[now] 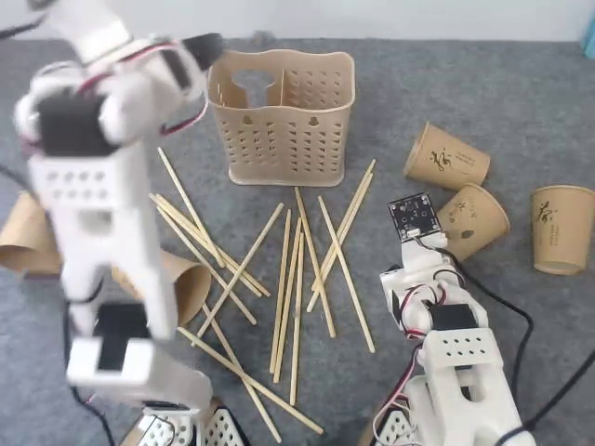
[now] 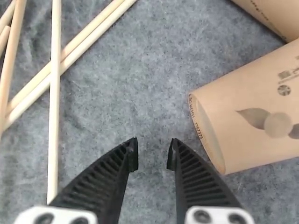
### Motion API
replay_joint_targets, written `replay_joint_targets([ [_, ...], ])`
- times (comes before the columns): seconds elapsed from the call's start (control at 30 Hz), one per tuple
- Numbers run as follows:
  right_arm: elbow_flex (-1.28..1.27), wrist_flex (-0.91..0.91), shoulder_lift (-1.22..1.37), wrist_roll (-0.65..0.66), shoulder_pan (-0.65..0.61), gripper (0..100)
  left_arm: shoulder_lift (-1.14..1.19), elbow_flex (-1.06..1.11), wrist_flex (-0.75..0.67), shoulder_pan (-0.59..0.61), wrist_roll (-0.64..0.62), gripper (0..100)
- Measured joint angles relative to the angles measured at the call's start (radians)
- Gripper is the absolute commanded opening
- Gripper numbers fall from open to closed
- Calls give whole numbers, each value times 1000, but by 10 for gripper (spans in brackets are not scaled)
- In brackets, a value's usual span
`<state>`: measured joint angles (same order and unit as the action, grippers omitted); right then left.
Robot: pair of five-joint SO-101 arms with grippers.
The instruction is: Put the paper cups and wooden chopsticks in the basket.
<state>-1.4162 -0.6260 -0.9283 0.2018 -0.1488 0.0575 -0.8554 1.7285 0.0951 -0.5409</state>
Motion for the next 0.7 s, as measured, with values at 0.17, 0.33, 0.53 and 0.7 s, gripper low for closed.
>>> replay_joint_targets([
  [0.17,0,0,0,0,0,115,-270,226,0,9,55,294],
  [0.33,0,0,0,0,0,115,-522,528,-5,120,71,294],
  [0.53,0,0,0,0,0,115,-706,1019,-287,339,104,294],
  [0.7,0,0,0,0,0,115,-758,1494,-623,400,181,294],
])
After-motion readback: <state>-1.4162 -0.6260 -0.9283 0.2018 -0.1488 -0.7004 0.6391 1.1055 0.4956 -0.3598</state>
